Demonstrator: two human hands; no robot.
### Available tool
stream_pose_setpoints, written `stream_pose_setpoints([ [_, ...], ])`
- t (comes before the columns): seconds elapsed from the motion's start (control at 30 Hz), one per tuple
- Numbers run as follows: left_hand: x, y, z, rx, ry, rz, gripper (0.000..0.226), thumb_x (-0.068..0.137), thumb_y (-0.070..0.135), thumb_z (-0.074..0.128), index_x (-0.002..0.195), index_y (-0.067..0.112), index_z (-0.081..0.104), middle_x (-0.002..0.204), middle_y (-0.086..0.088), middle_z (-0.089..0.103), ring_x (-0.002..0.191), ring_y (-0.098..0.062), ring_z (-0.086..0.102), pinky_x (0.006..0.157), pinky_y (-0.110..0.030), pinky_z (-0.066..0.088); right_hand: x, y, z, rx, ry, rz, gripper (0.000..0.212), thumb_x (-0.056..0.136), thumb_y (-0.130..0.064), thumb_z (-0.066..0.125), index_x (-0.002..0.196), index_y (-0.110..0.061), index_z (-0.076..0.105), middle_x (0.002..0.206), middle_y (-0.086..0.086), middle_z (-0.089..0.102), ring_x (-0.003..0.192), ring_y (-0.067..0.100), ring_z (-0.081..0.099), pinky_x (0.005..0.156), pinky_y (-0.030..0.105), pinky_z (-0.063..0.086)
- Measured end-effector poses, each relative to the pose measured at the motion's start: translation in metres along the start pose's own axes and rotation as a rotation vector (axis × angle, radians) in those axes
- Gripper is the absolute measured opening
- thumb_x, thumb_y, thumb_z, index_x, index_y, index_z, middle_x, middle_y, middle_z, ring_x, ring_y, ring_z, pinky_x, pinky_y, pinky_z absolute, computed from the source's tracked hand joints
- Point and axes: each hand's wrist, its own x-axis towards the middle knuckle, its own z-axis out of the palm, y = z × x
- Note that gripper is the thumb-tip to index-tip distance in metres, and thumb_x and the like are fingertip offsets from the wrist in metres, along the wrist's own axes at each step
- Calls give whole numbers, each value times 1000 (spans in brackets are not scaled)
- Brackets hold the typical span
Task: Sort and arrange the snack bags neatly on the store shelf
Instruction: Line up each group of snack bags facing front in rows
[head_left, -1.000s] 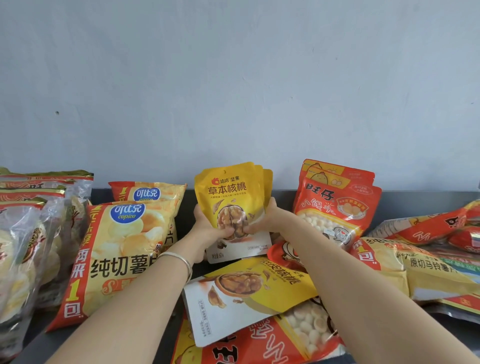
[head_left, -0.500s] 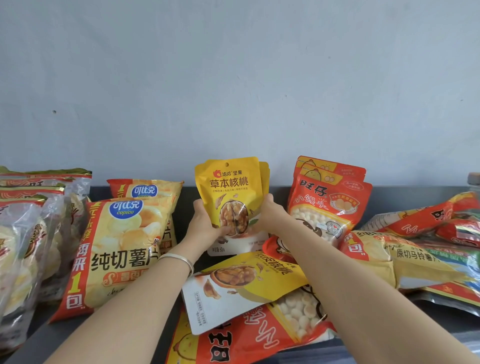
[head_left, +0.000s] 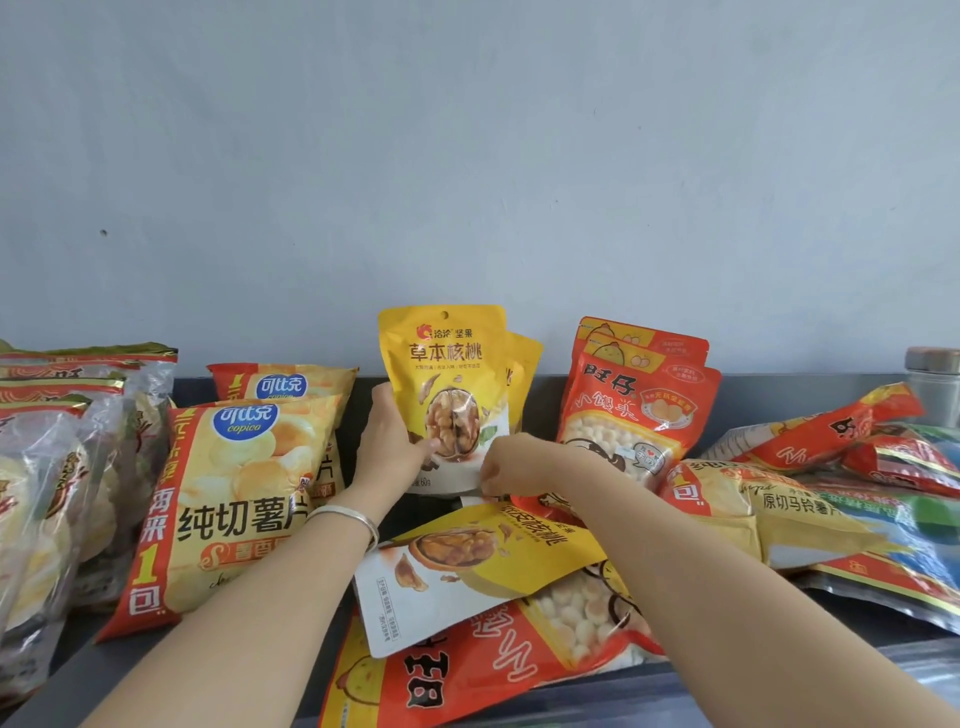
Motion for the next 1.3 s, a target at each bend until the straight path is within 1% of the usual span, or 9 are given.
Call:
stream_pose_setpoints([
  [0.3, -2, -5, -2, -16, -141, 93, 75, 83, 8, 67, 138, 16, 17, 135, -9, 42, 119, -25, 49, 87, -26, 38, -3, -8, 11, -56, -217, -7, 52, 102, -45, 33, 138, -11, 48, 136, 11, 52, 123, 27, 49, 103, 37, 37],
  [0.47, -6, -17, -1, -7, -207, 30, 80, 82, 10, 69, 139, 16, 14, 137, -10, 40, 124, -24, 45, 89, -27, 37, -6, -9, 9, -5, -202, 19, 56, 98, -50, 38, 129, -6, 53, 111, 9, 54, 99, 22, 49, 89, 33, 38],
  [0.6, -9, -20, -5, -12, -225, 10, 79, 81, 10, 71, 138, 14, 16, 137, -11, 40, 122, -23, 44, 88, -26, 37, -7, -5, 12, -7, -172, -1, 39, 97, -50, 43, 96, -13, 55, 80, -2, 51, 85, 21, 51, 78, 32, 40],
  [0.77, -12, -23, -1, 72, -205, 99, 79, 81, 14, 72, 139, 17, 18, 139, -5, 40, 123, -19, 45, 95, -32, 39, -4, -4, 6, -9, -140, -2, 38, 96, -43, 49, 63, -23, 43, 70, -5, 44, 63, 10, 43, 57, 22, 33],
  [0.83, -8, -27, 0, 114, -243, 36, 81, 80, 17, 72, 139, 18, 16, 138, -6, 42, 123, -23, 47, 99, -39, 41, -5, -5, 5, -3, -136, -23, 34, 97, -40, 49, 69, -22, 53, 77, -4, 51, 69, 11, 48, 61, 22, 36],
  [0.9, -2, -31, -1, 171, -307, -56, 79, 80, 20, 73, 135, 14, 17, 132, -10, 47, 118, -26, 51, 93, -40, 44, -7, -6, 6, 8, -118, -42, 30, 98, -40, 48, 103, -17, 67, 105, 2, 62, 95, 20, 57, 80, 27, 44],
  [1.0, 3, -30, -1, 207, -364, -106, 78, 79, 22, 73, 132, 11, 17, 124, -12, 51, 110, -27, 55, 84, -35, 45, -7, -8, 11, -22, -100, -15, 47, 99, -44, 41, 134, -15, 54, 133, 8, 56, 118, 27, 54, 98, 38, 44],
  [1.1, 3, -25, 1, 164, -364, -133, 86, 79, 20, 73, 138, 11, 11, 127, -13, 50, 113, -29, 54, 88, -37, 45, -8, -8, 13, -61, -114, -9, 49, 101, -44, 37, 139, -16, 48, 136, 9, 54, 122, 28, 51, 99, 37, 41],
  [1.3, -2, -16, -12, 176, -318, -226, 111, 83, 25, 70, 147, 10, -20, 146, -17, 37, 127, -32, 45, 102, -39, 40, -21, -2, 7, 9, -7, -14, 39, 99, -35, 47, 122, -7, 62, 121, 11, 63, 108, 28, 59, 96, 41, 49],
])
